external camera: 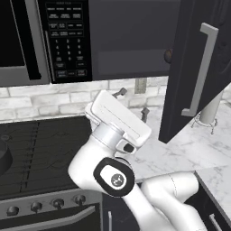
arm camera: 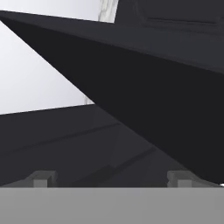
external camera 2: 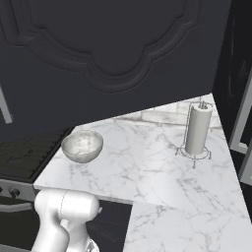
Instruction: Open the cabinet and move the ladle to the pot. Then close the cabinet.
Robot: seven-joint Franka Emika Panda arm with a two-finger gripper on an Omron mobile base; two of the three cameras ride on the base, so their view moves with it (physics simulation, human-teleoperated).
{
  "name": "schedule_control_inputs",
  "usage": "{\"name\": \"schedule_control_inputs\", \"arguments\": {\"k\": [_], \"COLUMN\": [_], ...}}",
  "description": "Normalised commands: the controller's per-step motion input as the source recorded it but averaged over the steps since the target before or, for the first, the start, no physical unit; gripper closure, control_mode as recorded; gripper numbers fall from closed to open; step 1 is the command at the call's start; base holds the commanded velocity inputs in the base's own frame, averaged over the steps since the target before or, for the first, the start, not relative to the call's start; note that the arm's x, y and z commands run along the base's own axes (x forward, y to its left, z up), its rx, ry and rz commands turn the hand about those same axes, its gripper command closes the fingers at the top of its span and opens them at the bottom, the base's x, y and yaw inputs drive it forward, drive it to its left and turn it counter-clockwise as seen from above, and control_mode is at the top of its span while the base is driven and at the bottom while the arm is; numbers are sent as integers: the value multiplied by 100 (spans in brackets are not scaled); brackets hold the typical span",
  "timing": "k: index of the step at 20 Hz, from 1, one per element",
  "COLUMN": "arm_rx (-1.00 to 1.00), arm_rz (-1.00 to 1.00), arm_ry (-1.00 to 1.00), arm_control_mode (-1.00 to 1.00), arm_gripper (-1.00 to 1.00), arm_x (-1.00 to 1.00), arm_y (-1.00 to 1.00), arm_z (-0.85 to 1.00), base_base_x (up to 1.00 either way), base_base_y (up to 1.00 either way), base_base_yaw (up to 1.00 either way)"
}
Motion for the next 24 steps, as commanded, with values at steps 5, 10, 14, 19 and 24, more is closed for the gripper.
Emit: {"name": "schedule_control_inputs", "arguments": {"k": [5, 10, 14, 19, 24], "arm_rx": [0, 0, 1, 3, 6], "arm_rz": [0, 0, 0, 0, -2], "arm_ry": [-7, -8, -4, -5, -6], "arm_control_mode": [-100, -100, -100, -100, -100], "arm_gripper": [-100, -100, -100, -100, -100], "arm_x": [-7, -9, -3, -18, -38], "arm_y": [-20, -21, -24, -17, -16], "arm_z": [0, 0, 0, 0, 0], "base_base_x": [0, 0, 0, 0, 0], "base_base_y": [0, 0, 0, 0, 0], "base_base_yaw": [0, 0, 0, 0, 0]}}
